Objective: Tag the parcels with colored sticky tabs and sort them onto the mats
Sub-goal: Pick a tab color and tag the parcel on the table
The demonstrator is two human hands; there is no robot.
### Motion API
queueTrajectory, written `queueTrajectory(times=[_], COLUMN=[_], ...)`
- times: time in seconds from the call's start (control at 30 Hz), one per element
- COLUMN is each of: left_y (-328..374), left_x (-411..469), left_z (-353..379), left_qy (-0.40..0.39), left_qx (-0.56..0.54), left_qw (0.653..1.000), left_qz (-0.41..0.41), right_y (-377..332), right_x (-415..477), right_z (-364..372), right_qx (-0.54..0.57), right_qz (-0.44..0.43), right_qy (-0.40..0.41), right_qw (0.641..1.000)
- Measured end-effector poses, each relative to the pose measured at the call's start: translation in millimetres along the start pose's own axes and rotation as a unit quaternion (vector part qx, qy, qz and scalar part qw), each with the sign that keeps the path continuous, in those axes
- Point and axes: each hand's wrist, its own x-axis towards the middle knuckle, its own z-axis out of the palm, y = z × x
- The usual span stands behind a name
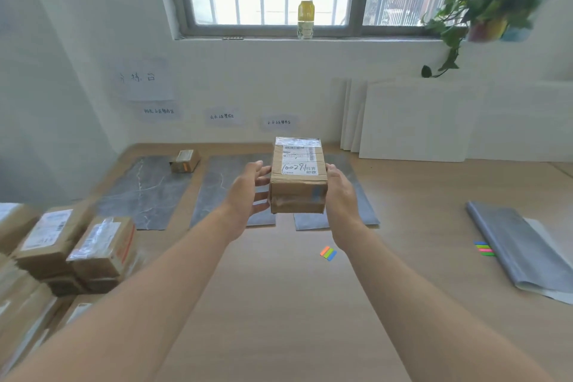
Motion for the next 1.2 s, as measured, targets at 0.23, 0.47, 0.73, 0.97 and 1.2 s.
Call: queueTrajectory(times=[0.23, 0.47, 0.73, 0.97, 1.2], left_y=[-4, -23, -30, -36, -56], left_x=[52, 139, 231, 316, 406], left_z=[32, 73, 102, 99, 91], left_qy=[0.002, 0.04, 0.047, 0.027, 0.022], left_qx=[0.01, 0.05, 0.041, 0.033, -0.001], left_qw=[1.0, 0.997, 0.996, 0.995, 0.992], left_qz=[-0.022, -0.047, -0.063, -0.089, -0.122], right_y=[15, 51, 82, 103, 140], right_x=[62, 160, 256, 326, 397], right_z=[-16, -35, -41, -20, 8], right_qx=[-0.005, -0.007, -0.031, -0.04, -0.035], right_qz=[0.018, 0.044, 0.051, 0.087, 0.139], right_qy=[0.003, -0.025, -0.05, -0.026, -0.013], right_qw=[1.0, 0.999, 0.997, 0.995, 0.99])
